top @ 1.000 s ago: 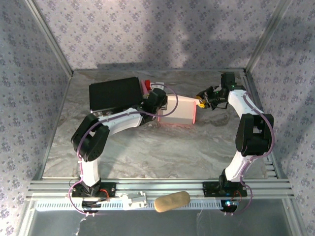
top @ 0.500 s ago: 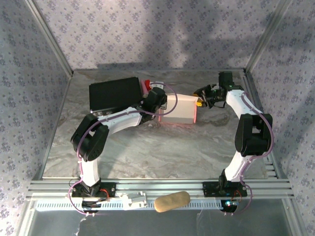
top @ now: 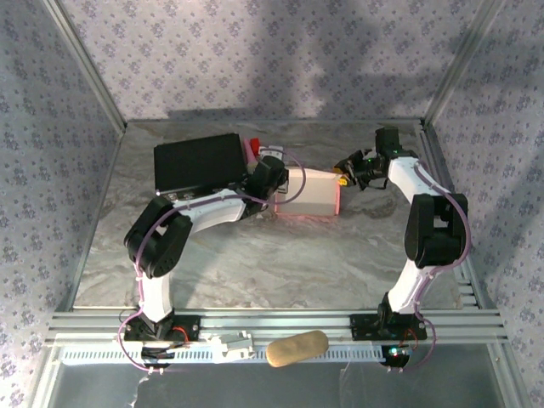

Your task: Fold the paper box

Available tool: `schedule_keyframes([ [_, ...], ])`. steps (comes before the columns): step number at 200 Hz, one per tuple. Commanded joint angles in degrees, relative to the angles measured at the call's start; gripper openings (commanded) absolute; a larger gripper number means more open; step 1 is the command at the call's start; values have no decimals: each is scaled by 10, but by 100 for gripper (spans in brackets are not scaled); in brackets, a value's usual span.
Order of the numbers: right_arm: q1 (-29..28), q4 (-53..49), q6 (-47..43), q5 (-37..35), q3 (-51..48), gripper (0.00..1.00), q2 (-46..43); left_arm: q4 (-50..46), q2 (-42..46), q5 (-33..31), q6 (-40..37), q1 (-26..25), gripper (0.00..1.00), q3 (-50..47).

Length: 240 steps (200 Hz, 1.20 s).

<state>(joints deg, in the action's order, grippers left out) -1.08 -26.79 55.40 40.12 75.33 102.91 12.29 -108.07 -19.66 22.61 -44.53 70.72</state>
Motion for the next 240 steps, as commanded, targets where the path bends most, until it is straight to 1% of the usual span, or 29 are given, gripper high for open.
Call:
schedule_keyframes([
  [1,-13,30,-54,-6,-23,23,12,105,-15,60,18,-13,0,-19],
  [43,-16,69,-102,-23,-65,23,-7,215,-31,77,34,-13,1,-80],
  [85,-20,76,-156,-56,-110,22,-32,239,-36,74,61,-25,3,-103],
  [117,-22,78,-189,-97,-138,21,-47,227,-32,67,91,-32,13,-122],
  [146,-23,91,-212,-122,-163,21,-56,222,-22,68,127,-33,27,-149],
  [192,-29,100,-220,-146,-177,21,-66,193,12,103,167,-32,42,-170],
  [218,-33,92,-223,-158,-174,20,-70,154,40,134,195,-33,44,-175],
  [240,-34,81,-227,-166,-169,20,-67,88,59,173,214,-36,45,-173],
])
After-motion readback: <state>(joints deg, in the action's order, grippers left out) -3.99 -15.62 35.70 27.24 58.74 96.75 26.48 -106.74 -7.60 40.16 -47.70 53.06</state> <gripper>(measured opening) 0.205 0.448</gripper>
